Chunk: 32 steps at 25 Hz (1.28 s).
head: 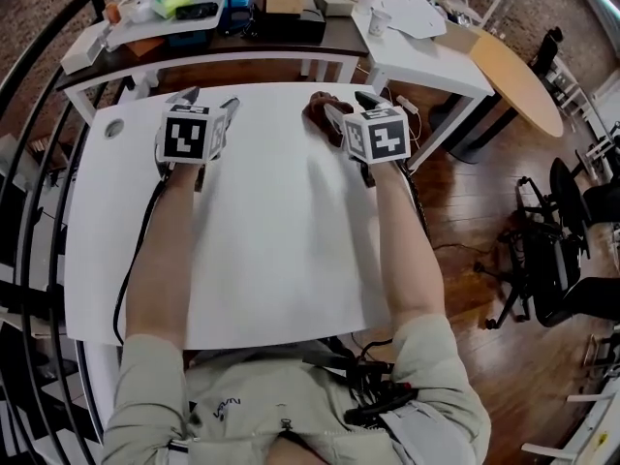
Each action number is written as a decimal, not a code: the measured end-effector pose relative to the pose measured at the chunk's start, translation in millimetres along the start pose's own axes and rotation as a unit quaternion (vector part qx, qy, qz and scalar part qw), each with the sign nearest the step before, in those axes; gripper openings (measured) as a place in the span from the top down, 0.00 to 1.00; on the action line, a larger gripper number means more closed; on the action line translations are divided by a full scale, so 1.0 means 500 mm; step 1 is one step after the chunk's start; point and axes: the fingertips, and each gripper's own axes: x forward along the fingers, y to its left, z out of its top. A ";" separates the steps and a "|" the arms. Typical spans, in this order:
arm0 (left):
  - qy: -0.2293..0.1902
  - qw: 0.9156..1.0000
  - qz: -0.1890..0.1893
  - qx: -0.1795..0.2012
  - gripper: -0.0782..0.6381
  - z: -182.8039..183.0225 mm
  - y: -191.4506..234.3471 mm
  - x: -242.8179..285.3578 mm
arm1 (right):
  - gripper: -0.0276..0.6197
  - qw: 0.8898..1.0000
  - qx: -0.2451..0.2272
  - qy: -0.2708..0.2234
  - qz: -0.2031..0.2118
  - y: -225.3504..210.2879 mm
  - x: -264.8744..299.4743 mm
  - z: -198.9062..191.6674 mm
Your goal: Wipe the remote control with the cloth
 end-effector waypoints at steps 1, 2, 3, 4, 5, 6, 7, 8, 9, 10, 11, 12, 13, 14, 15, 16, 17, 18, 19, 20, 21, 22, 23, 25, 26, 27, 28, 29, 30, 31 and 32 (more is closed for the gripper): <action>-0.025 1.000 0.002 0.000 0.45 0.018 -0.008 -0.028 | 0.53 1.000 -0.002 -0.017 -0.004 0.006 -0.021 0.015; -0.053 0.999 0.006 -0.001 0.49 0.036 -0.016 -0.060 | 0.53 0.999 -0.002 -0.036 -0.006 0.015 -0.043 0.028; -0.082 0.997 0.012 -0.003 0.54 0.052 -0.024 -0.095 | 0.54 0.998 -0.002 -0.055 -0.008 0.025 -0.067 0.040; -0.111 0.994 0.017 -0.006 0.60 0.064 -0.034 -0.130 | 0.59 0.997 -0.004 -0.072 -0.010 0.036 -0.092 0.048; -0.138 0.990 0.023 -0.009 0.64 0.073 -0.043 -0.164 | 0.64 0.996 -0.005 -0.089 -0.014 0.048 -0.117 0.055; -0.161 0.986 0.029 -0.013 0.69 0.077 -0.051 -0.197 | 0.70 0.994 -0.006 -0.105 -0.018 0.059 -0.143 0.061; -0.180 0.983 0.034 -0.016 0.74 0.076 -0.060 -0.229 | 0.77 0.993 -0.005 -0.120 -0.022 0.070 -0.169 0.066; -0.193 0.980 0.038 -0.018 0.76 0.071 -0.069 -0.258 | 0.80 0.991 -0.005 -0.134 -0.025 0.081 -0.195 0.069; -0.203 0.978 0.042 -0.018 0.78 0.063 -0.078 -0.285 | 0.83 0.989 -0.004 -0.147 -0.028 0.093 -0.221 0.071; -0.212 0.976 0.047 -0.017 0.79 0.053 -0.087 -0.310 | 0.87 0.987 -0.005 -0.159 -0.030 0.106 -0.245 0.072; -0.220 0.974 0.051 -0.015 0.82 0.043 -0.096 -0.333 | 0.90 0.985 -0.006 -0.171 -0.032 0.119 -0.267 0.071; -0.227 0.972 0.054 -0.014 0.84 0.033 -0.105 -0.355 | 0.92 0.983 -0.008 -0.180 -0.032 0.132 -0.286 0.069; -0.233 0.971 0.056 -0.013 0.85 0.022 -0.115 -0.372 | 0.95 0.982 -0.010 -0.188 -0.032 0.146 -0.302 0.065; -0.236 0.970 0.056 -0.013 0.87 0.010 -0.125 -0.385 | 0.95 0.980 -0.012 -0.194 -0.031 0.159 -0.316 0.061; -0.237 0.970 0.056 -0.012 0.88 -0.003 -0.136 -0.394 | 0.95 0.980 -0.013 -0.198 -0.030 0.171 -0.328 0.055; -0.236 0.970 0.054 -0.013 0.89 -0.017 -0.147 -0.399 | 0.95 0.979 -0.013 -0.202 -0.029 0.182 -0.338 0.048; -0.234 0.971 0.053 -0.013 0.89 -0.030 -0.158 -0.402 | 0.95 0.978 -0.010 -0.205 -0.027 0.191 -0.347 0.040; -0.231 0.972 0.052 -0.012 0.89 -0.043 -0.169 -0.404 | 0.95 0.978 -0.005 -0.208 -0.025 0.199 -0.356 0.030; -0.227 0.973 0.052 -0.010 0.89 -0.057 -0.179 -0.405 | 0.95 0.978 0.000 -0.210 -0.023 0.207 -0.363 0.019; -0.223 0.973 0.052 -0.007 0.89 -0.071 -0.186 -0.406 | 0.95 0.978 0.004 -0.210 -0.021 0.215 -0.369 0.007; -0.219 0.974 0.053 -0.006 0.89 -0.084 -0.192 -0.405 | 0.95 0.978 0.007 -0.208 -0.020 0.223 -0.374 -0.005; -0.215 0.975 0.053 -0.007 0.89 -0.096 -0.196 -0.404 | 0.95 0.978 0.008 -0.206 -0.019 0.230 -0.378 -0.018; -0.212 0.976 0.052 -0.010 0.89 -0.108 -0.199 -0.402 | 0.95 0.979 0.009 -0.202 -0.018 0.236 -0.381 -0.031; -0.205 0.977 0.051 -0.014 0.89 -0.129 -0.204 -0.399 | 0.95 0.981 0.010 -0.194 -0.015 0.250 -0.384 -0.052; -0.201 0.978 0.048 -0.017 0.89 -0.138 -0.207 -0.397 | 0.95 0.982 0.010 -0.190 -0.014 0.256 -0.384 -0.062; -0.198 0.979 0.044 -0.022 0.89 -0.145 -0.209 -0.396 | 0.95 0.983 0.010 -0.185 -0.014 0.260 -0.382 -0.072; -0.197 0.979 0.040 -0.028 0.89 -0.148 -0.211 -0.395 | 0.95 0.983 0.011 -0.181 -0.015 0.263 -0.379 -0.082; -0.198 0.979 0.038 -0.031 0.89 -0.149 -0.212 -0.396 | 0.95 0.984 0.012 -0.177 -0.016 0.265 -0.377 -0.092; -0.200 0.979 0.037 -0.029 0.89 -0.148 -0.215 -0.398 | 0.95 0.984 0.014 -0.174 -0.016 0.267 -0.376 -0.099; -0.200 0.979 0.035 -0.025 0.89 -0.147 -0.220 -0.399 | 0.95 0.984 0.016 -0.174 -0.017 0.267 -0.377 -0.103; -0.198 0.979 0.031 -0.020 0.89 -0.146 -0.227 -0.399 | 0.95 0.984 0.016 -0.175 -0.020 0.267 -0.380 -0.105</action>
